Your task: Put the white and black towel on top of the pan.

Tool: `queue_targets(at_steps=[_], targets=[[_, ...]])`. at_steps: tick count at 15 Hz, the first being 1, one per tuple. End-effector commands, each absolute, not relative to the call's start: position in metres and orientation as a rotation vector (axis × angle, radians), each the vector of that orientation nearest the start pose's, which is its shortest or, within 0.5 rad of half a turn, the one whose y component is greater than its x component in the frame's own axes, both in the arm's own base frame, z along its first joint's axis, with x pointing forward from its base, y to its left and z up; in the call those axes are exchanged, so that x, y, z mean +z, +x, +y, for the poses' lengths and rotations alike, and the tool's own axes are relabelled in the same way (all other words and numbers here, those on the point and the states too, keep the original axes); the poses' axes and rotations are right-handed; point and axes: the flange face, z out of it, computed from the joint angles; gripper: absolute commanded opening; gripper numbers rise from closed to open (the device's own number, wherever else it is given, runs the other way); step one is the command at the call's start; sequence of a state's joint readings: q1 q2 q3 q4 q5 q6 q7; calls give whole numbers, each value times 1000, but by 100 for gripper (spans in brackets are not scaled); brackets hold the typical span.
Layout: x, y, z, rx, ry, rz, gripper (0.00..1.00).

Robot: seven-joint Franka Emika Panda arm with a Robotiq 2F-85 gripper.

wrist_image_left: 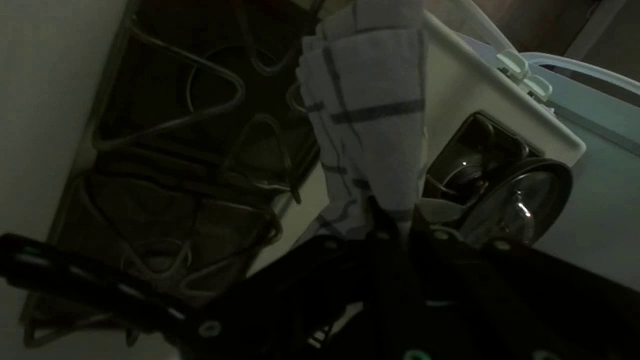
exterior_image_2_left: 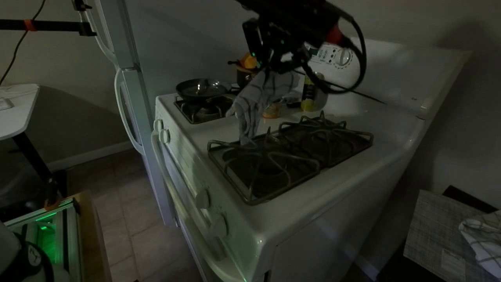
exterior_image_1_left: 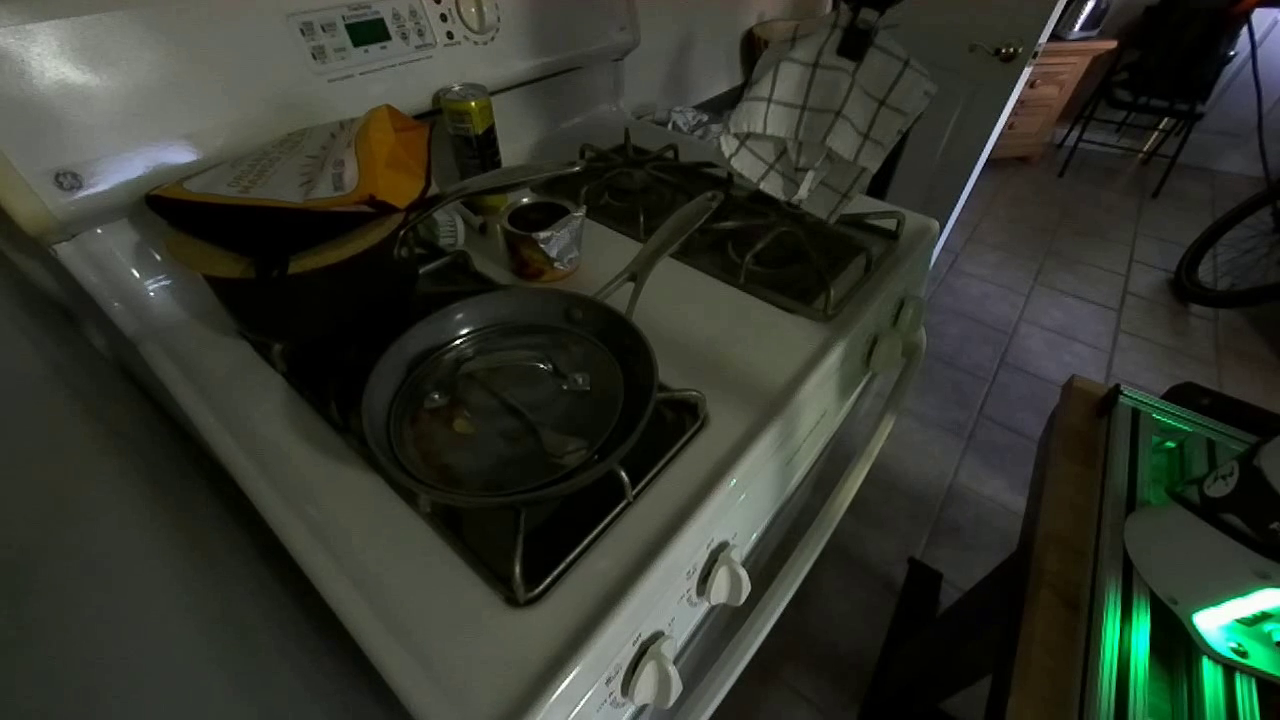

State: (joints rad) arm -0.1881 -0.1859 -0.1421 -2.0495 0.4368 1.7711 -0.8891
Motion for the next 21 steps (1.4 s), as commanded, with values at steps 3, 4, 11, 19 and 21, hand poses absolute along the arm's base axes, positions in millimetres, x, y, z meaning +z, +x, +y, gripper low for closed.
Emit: queue_targets(at_steps=[3,4,11,19,21], targets=[[605,439,-24,-392,-2681,-628,2],[612,434,-5,-393,-2685,-608,2],[618,437,13,-352,-2669,-673,8],[623,464,127,-276,-2682,-568,2],[618,472,166,-212,-2667,-563,2]])
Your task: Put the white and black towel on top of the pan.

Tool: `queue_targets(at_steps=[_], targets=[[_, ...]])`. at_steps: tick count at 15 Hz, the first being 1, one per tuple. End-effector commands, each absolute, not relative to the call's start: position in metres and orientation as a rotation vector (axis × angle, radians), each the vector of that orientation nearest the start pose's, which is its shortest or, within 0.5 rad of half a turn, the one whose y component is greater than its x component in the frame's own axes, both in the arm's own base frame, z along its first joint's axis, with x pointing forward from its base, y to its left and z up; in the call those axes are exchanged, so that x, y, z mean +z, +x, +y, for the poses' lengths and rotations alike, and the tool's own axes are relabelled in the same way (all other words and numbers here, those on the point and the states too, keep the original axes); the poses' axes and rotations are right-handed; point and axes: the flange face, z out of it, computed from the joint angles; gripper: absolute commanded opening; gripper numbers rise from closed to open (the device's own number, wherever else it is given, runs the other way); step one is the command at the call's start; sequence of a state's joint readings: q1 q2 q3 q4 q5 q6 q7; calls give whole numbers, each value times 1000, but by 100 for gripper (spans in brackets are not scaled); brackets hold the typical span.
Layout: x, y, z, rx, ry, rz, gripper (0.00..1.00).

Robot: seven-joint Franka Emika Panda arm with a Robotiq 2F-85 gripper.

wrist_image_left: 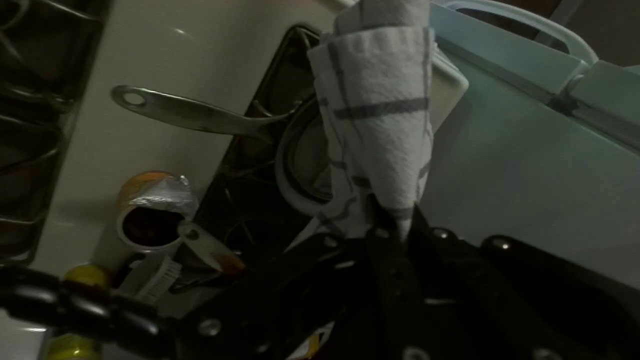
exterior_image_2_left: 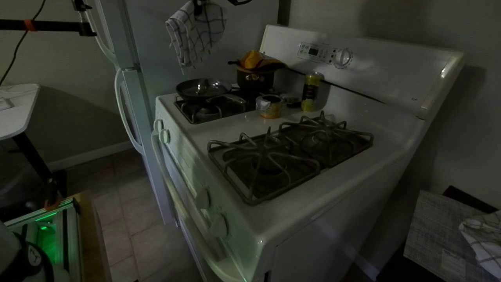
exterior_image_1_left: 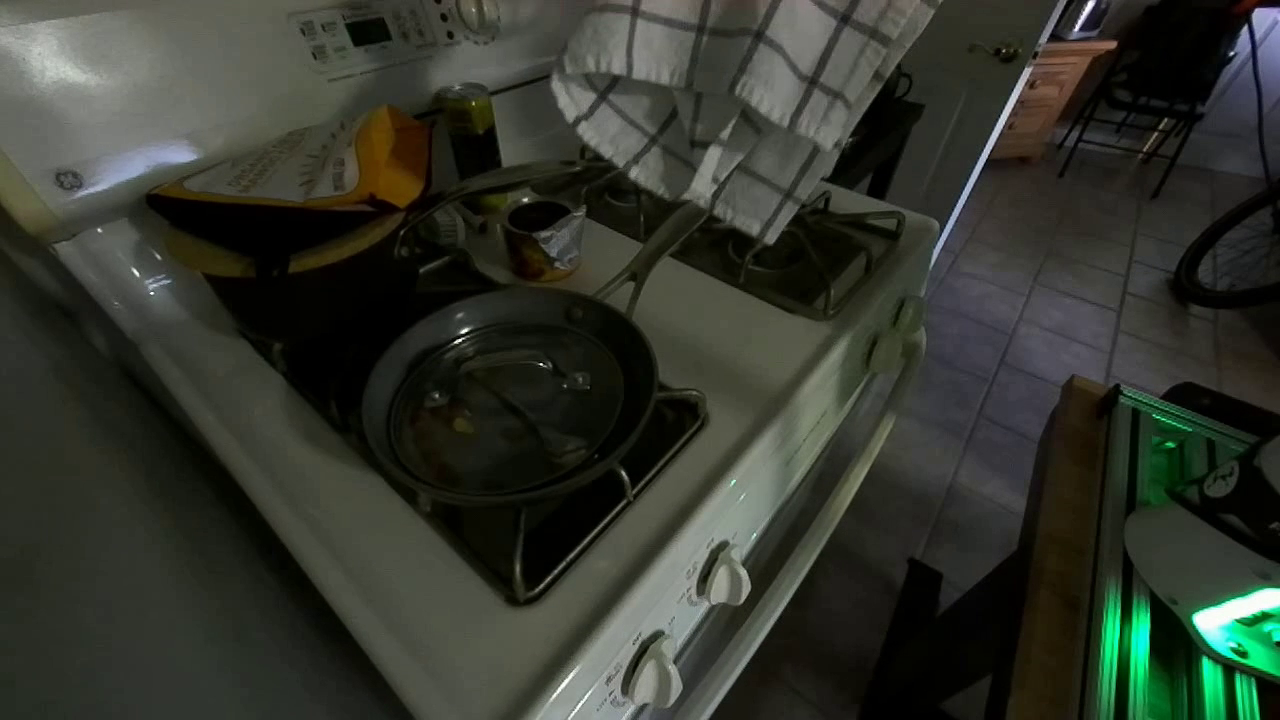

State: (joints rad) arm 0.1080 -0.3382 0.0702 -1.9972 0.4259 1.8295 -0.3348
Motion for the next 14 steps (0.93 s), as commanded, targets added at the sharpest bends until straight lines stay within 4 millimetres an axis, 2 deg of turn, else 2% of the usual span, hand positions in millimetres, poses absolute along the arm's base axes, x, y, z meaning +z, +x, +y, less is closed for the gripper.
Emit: queue_targets(at_steps=[1,3,4,7,11,14], targets=[[613,477,185,-171,-2653,-570,2],[601,487,217,-110,-2623,-582,2],[591,499,231,-91,-2601,-590,2],[566,523,260,-34,-2498,-662,2],[534,552,281,56,-2424,-686,2],[512,568,290,81,-2464,-706,2]])
